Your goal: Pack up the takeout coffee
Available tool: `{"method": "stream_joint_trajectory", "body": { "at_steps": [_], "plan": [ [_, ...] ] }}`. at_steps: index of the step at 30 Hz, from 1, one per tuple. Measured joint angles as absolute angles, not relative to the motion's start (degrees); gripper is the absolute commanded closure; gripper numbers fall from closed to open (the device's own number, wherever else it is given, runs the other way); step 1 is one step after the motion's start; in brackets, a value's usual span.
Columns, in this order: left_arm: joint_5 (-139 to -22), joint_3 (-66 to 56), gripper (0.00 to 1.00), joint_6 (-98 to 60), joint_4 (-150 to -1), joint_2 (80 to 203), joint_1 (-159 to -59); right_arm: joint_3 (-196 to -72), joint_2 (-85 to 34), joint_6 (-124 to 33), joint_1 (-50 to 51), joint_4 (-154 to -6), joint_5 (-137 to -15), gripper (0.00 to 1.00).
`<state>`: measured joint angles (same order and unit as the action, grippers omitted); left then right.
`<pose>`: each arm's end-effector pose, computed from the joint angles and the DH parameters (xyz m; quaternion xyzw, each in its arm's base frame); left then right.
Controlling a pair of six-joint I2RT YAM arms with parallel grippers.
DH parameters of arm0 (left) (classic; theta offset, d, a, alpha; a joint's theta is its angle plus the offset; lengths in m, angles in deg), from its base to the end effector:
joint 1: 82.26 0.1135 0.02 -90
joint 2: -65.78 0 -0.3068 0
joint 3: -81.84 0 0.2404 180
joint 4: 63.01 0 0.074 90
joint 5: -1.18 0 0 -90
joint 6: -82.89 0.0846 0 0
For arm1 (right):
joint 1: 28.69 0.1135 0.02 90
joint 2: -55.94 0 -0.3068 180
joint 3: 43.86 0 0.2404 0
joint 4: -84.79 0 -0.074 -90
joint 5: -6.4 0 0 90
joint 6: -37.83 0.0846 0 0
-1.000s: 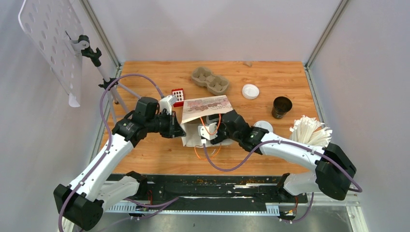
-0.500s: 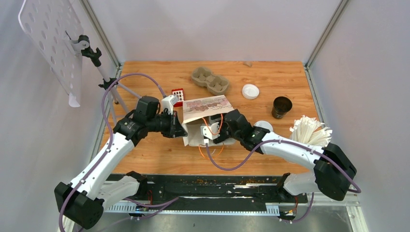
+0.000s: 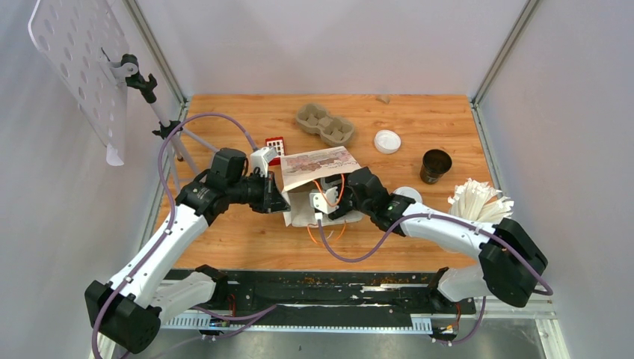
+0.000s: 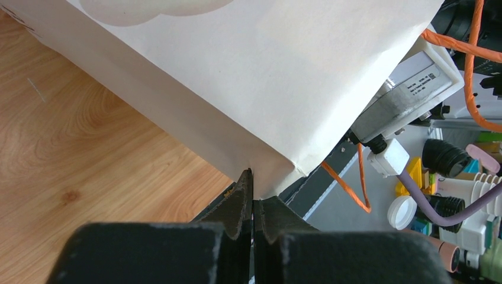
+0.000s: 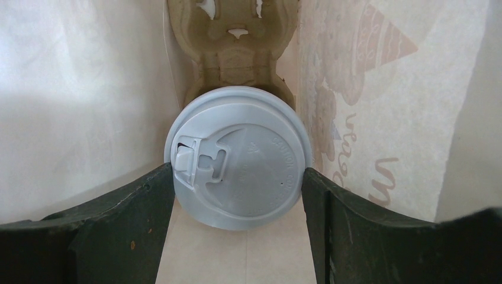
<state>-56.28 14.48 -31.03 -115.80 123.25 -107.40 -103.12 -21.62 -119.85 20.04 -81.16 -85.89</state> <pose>0.1602 -0.1254 0.3145 0.1213 0.8788 -0.3929 0.2423 0.2110 0.2353 0.2528 -0.7394 0.4697 -0.0966 0.4726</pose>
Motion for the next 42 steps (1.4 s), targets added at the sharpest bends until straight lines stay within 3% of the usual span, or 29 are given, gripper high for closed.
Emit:
{"method": "stream_joint_trajectory", "body": {
  "at_steps": [42],
  "plan": [
    [-55.2, 14.5, 1.0, -31.3, -114.8, 124.0, -107.4, -103.2, -27.2, -121.4, 17.1, -85.8, -85.0, 0.37]
  ]
}}
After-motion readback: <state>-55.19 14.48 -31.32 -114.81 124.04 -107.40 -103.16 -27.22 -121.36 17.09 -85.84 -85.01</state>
